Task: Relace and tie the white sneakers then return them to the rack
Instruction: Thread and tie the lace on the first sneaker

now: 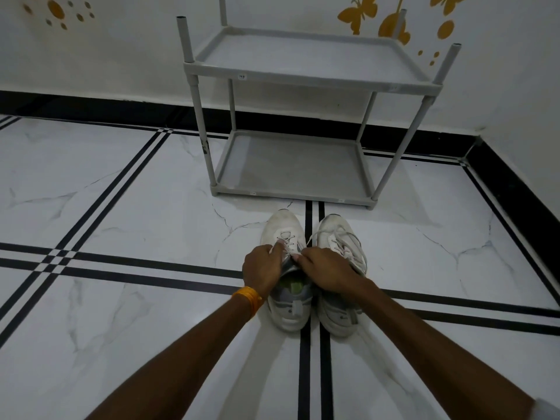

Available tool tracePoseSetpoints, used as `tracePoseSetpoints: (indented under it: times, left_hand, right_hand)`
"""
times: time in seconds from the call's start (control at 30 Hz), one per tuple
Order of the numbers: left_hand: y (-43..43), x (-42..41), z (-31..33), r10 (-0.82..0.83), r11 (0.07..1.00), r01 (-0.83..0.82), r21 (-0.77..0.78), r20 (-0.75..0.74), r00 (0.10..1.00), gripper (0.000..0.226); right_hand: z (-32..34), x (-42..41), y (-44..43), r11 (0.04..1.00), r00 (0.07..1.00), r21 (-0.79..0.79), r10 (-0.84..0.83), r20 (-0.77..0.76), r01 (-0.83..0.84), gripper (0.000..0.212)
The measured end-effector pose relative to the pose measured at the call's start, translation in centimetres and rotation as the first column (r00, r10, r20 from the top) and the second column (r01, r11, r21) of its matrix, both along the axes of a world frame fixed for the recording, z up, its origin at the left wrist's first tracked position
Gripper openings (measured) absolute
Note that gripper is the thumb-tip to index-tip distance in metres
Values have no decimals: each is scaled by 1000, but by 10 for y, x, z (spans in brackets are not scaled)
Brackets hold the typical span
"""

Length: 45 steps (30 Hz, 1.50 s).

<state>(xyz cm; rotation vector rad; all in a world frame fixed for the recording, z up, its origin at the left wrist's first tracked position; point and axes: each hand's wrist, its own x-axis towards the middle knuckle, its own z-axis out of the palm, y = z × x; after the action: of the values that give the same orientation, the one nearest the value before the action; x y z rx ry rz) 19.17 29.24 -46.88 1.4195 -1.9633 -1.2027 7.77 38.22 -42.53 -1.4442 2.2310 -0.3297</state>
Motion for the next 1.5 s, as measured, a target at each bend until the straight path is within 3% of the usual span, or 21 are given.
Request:
tracePoseSetpoints:
  times: [0.1,0.2,0.23,0.3,0.4,0.47,0.57,0.63,0.8,0.97,1.1,1.23,1.3,1.33,1.4,1.5]
  left_hand:
    - [-11,3,-1,123,991,-123,45,-13,992,40]
    - [-24,9,2,142,987,-141,-72,9,990,29]
    - [-28,10,5,112,985,-105,-134,40,993,27]
    - [-34,12,8,35,971,-4,-237,124,992,23]
    - [-41,21,1,3,947,58,-316,189,982,23]
    - [-41,27,-5,2,935,82,-345,238,971,22]
    - [-39,32,-6,-8,928,106,-358,265,964,22]
    - [-39,33,-5,-17,927,117,-355,274,961,22]
    - [-39,38,-2,-31,919,142,-368,292,956,24]
    - [-60,62,6,16,904,97,-416,260,966,31]
    - [-85,87,7,2,923,150,-353,395,919,32]
    - [-95,91,16,41,918,182,-352,541,840,26]
    - [-92,80,26,127,868,203,-453,599,791,22]
    - [-87,70,31,164,834,227,-503,620,767,30]
    - [-69,41,45,152,759,290,-583,591,792,44]
    - [-33,-5,63,-87,698,363,-617,431,898,34]
  right_hand:
    - [0,10,-3,998,990,-54,-17,140,25,41]
    - [-9,23,-4,984,978,-139,-85,192,113,45]
    - [-13,26,-3,977,985,-179,-91,146,117,45]
    - [-19,30,-1,979,996,-204,-38,-86,19,40]
    - [-19,32,1,965,894,-129,153,-422,-226,19]
    - [-15,34,4,963,837,12,240,-491,-269,13]
    - [-20,31,4,965,808,3,222,-545,-263,26]
    - [-16,32,5,951,788,-13,249,-562,-309,18]
    - [-14,39,5,962,873,-60,215,-437,-267,26]
    - [-12,74,-9,980,980,-132,128,-153,-149,30]
    - [-11,96,-33,986,993,-136,105,56,-96,26]
    - [2,82,-27,996,916,-78,-9,400,44,20]
    - [8,67,-17,995,890,-63,-41,455,78,12]
    - [12,60,-12,990,898,-104,-44,438,100,8]
    - [19,50,-4,951,880,-210,-107,462,226,5]
    - [22,36,9,862,754,-210,-257,605,462,6]
